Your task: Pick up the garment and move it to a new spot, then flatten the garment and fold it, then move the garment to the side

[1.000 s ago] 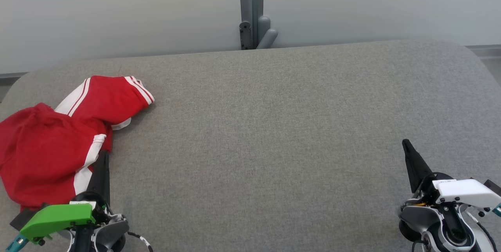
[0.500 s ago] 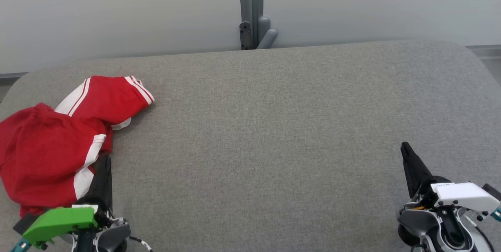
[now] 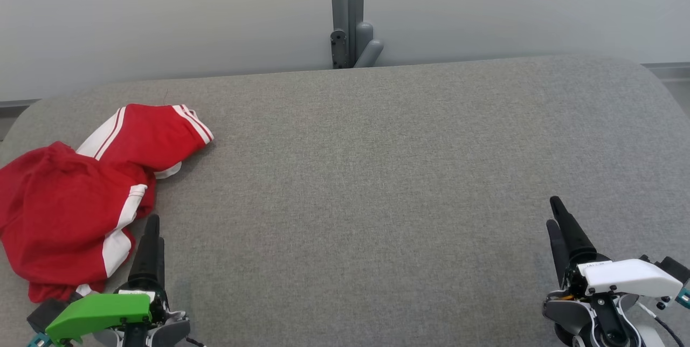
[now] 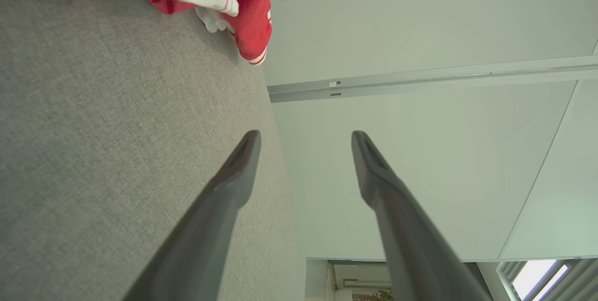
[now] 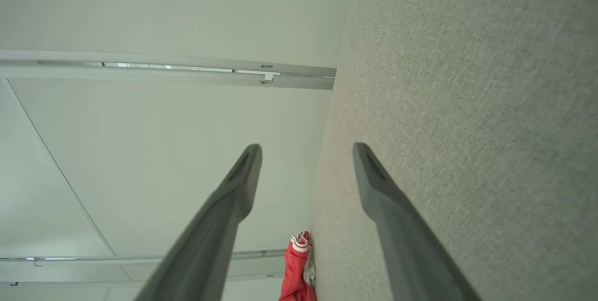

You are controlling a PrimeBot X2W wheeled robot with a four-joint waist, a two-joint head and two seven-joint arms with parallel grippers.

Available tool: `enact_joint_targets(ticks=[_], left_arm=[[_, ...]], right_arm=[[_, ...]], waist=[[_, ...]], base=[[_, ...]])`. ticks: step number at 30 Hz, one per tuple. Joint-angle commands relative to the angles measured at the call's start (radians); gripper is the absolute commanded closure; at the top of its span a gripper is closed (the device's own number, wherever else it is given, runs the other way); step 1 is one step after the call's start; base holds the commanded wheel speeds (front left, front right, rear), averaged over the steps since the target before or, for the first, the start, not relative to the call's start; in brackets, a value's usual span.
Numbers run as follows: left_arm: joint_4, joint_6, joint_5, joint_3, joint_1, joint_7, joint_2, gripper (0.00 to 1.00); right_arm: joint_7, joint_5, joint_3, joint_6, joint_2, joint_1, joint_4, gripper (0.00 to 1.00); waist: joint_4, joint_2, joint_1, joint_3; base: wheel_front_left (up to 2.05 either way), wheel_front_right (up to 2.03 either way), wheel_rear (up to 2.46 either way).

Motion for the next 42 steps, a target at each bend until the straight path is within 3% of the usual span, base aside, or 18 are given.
enact_joint_targets(ticks=[1,17,42], left_arm=[[-0.02,0.001,0.052,-0.002,-0.006,-0.013,0.007,0.0],[-0.026,0.008,0.425,-0.051,0.008,-0.076,0.012,0.0],[-0.053,-0.001,0.822,-0.102,0.025,-0.161,0.025,0.0]], right_arm=[[-0.013,-0.064,0.004,0.0,-0.008,-0.01,-0.031,0.0],[-0.077,-0.478,0.04,0.0,-0.014,0.009,-0.077,0.0],[-0.162,-0.872,0.083,0.001,-0.025,0.024,-0.09,0.0]], waist=[[0.001,0.0013,0.0,0.0],[0.003,0.0026,0.0,-0.002],[0.002,0.0049,0.0,-0.006]], base=[[0.0,0.0,0.0],[0.0,0.0,0.0],[0.0,0.0,0.0]])
